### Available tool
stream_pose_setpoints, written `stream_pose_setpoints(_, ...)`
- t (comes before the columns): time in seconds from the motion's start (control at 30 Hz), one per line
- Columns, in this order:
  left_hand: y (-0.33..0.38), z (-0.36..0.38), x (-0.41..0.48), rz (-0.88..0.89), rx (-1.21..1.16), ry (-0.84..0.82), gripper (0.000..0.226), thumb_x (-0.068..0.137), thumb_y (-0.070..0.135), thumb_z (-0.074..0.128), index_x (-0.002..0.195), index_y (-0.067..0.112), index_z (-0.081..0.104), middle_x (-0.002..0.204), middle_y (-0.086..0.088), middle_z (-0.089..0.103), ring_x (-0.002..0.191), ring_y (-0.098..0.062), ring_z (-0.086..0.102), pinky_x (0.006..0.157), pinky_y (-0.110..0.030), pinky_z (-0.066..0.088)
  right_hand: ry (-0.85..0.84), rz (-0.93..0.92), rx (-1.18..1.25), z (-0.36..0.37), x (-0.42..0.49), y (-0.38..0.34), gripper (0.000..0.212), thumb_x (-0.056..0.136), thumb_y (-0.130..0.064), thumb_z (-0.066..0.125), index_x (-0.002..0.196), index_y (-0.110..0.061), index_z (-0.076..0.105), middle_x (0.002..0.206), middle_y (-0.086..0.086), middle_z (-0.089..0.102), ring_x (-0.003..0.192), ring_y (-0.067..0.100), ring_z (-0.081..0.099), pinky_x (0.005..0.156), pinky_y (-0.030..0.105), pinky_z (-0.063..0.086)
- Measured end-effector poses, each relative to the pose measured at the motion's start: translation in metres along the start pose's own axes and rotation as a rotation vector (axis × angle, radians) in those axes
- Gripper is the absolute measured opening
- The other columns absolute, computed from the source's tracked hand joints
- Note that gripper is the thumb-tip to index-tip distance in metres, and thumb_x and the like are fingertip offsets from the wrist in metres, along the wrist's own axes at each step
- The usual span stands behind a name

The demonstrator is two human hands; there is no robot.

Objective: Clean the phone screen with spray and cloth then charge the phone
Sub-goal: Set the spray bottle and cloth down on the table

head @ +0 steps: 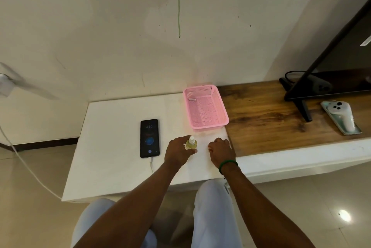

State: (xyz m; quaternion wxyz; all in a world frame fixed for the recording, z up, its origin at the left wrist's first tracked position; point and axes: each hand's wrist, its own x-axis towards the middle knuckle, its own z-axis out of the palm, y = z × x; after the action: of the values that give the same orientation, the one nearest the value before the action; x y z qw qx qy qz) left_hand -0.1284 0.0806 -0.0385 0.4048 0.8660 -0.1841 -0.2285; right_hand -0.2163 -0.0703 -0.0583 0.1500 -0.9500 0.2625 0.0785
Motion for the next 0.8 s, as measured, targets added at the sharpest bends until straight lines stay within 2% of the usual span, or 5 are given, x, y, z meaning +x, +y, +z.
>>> stream_pose_setpoints(0.23, 0.0004, -0.0013, -0.0021, 0.003, 0.006, -0.002, 0.053, 0.073, 0.027, 0.082, 0.123, 0.020, 0.065, 0.117, -0.004, 0.069, 0.103, -0.026, 0.063, 0.096, -0.042, 0.048, 0.012, 0.005, -0.011, 0.0017, 0.0020, 0.0020, 0.028, 0.095, -0.010, 0.040, 0.112, -0.015, 0.062, 0.117, 0.005, 0.056, 0.111, 0.025, 0.046, 0.090, 0.030, 0.042)
stream_pose_setpoints(0.5, 0.0007, -0.0024, -0.0013, 0.013, 0.015, -0.008, 0.053, 0.071, 0.026, 0.083, 0.121, 0.020, 0.066, 0.114, -0.005, 0.071, 0.100, -0.029, 0.063, 0.092, -0.041, 0.049, 0.009, 0.001, 0.013, -0.0041, 0.0027, 0.0100, 0.028, 0.091, -0.009, 0.047, 0.109, -0.015, 0.067, 0.112, 0.008, 0.062, 0.101, 0.025, 0.057, 0.093, 0.029, 0.044)
stream_pose_setpoints(0.8, 0.0020, -0.0034, -0.0025, 0.008, 0.031, -0.021, 0.054, 0.074, 0.030, 0.082, 0.124, 0.021, 0.064, 0.120, -0.003, 0.068, 0.103, -0.026, 0.063, 0.096, -0.042, 0.048, 0.056, 0.028, 0.071, 0.0007, -0.0056, 0.0030, 0.027, 0.093, -0.013, 0.044, 0.109, -0.015, 0.066, 0.114, 0.006, 0.062, 0.105, 0.023, 0.054, 0.092, 0.028, 0.043)
